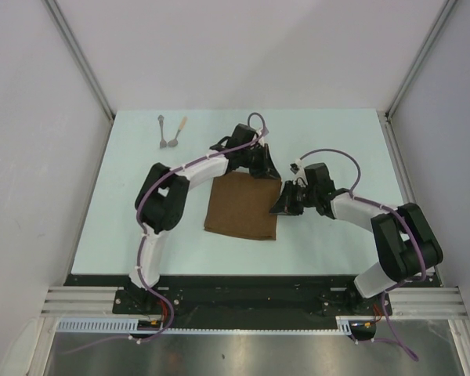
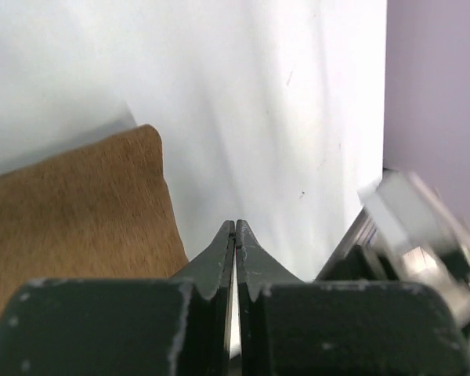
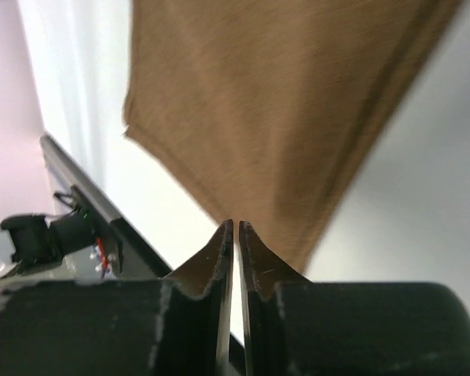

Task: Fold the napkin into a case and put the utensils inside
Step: Smooth out the lower triangle-folded napkin at the center of the board.

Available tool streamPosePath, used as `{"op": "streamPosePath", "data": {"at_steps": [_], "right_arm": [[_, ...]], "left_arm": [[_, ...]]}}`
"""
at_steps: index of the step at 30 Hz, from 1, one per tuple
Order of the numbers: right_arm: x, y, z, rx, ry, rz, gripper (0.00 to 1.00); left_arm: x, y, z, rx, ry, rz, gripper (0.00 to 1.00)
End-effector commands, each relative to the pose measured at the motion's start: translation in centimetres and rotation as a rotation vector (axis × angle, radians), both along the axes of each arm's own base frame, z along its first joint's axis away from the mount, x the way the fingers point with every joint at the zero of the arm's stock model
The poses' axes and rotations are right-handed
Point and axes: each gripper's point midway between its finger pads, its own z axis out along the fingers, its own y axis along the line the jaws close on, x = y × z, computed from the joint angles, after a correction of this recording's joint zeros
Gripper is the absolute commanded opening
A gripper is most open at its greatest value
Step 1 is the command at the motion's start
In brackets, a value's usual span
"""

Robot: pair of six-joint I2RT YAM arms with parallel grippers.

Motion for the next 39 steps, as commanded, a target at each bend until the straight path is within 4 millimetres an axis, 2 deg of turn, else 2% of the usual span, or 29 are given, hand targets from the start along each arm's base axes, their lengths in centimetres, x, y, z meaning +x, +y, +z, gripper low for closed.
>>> {"op": "streamPosePath", "data": {"at_steps": [1, 4, 6, 11, 15, 17, 20, 21, 23, 25, 28, 29, 30, 31, 32, 33, 35, 36, 38, 39], "right_arm": [[-1.0, 3.1, 2.6, 0.090, -0.073, 0.067, 0.09], [-2.3, 4.1, 1.2, 0.101, -0.037, 0.093, 0.07], [-2.7, 4.0, 0.2, 0.098, -0.017, 0.086, 0.07], [-4.4, 2.1, -3.8, 0.060, 0.065, 0.055, 0.06], [-5.5, 0.9, -5.0, 0.040, 0.089, 0.032, 0.06], [-5.8, 0.5, -5.2, 0.031, 0.090, 0.022, 0.05], [-6.1, 0.6, -4.6, 0.035, 0.086, 0.024, 0.05], [-5.7, 0.8, -3.6, 0.049, 0.062, 0.025, 0.06], [-5.4, 0.8, -2.7, 0.049, 0.049, 0.022, 0.06], [-4.6, 1.0, -1.2, 0.051, 0.010, 0.021, 0.06], [-3.8, 1.1, -0.6, 0.046, -0.015, 0.014, 0.06], [-3.8, 1.1, -0.8, 0.047, -0.010, 0.018, 0.06], [-3.7, 1.2, -1.1, 0.048, -0.005, 0.019, 0.06], [-3.6, 1.3, -1.7, 0.048, 0.007, 0.021, 0.07], [-3.8, 1.3, -2.2, 0.050, 0.021, 0.026, 0.07], [-3.8, 1.4, -2.5, 0.054, 0.024, 0.029, 0.07], [-4.4, 1.3, -3.5, 0.047, 0.054, 0.038, 0.08], [-4.4, 1.3, -3.7, 0.044, 0.056, 0.038, 0.08], [-4.2, 1.1, -3.7, 0.037, 0.044, 0.043, 0.10], [-3.9, 0.9, -3.5, 0.030, 0.048, 0.039, 0.11]], "left_arm": [[0.9, -1.6, 1.4, -0.055, -0.009, -0.022, 0.04], [1.2, -1.4, -0.1, -0.026, 0.007, -0.009, 0.04], [1.2, -1.5, -1.5, -0.020, 0.032, -0.007, 0.04], [1.8, -2.1, -3.9, -0.032, 0.054, 0.013, 0.04], [2.4, -2.7, -6.3, -0.008, 0.082, 0.019, 0.03], [2.6, -2.6, -6.6, 0.006, 0.073, 0.020, 0.03], [3.4, -2.6, -6.2, 0.036, 0.046, 0.015, 0.03], [4.2, -2.8, -4.8, 0.027, 0.016, 0.018, 0.03], [4.6, -2.7, -3.7, 0.040, -0.004, 0.014, 0.03], [5.1, -3.0, -0.7, 0.015, -0.058, 0.008, 0.08], [4.4, -2.3, 0.9, 0.006, -0.069, 0.003, 0.23], [4.1, -1.9, 2.8, -0.011, -0.092, 0.004, 0.26], [3.8, -0.9, 2.1, 0.004, -0.068, 0.016, 0.33], [3.7, -0.1, 2.2, 0.010, -0.066, 0.023, 0.36], [3.5, 0.7, 3.9, -0.003, -0.085, 0.033, 0.37], [3.6, 2.5, 2.7, 0.021, -0.058, 0.057, 0.38], [3.7, 4.8, 2.9, 0.033, -0.064, 0.087, 0.42], [4.1, 7.3, 2.7, 0.049, -0.060, 0.126, 0.45], [4.2, 9.9, 1.6, 0.100, -0.037, 0.134, 0.48], [5.1, 12.1, 1.0, 0.140, -0.044, 0.149, 0.49]]}}
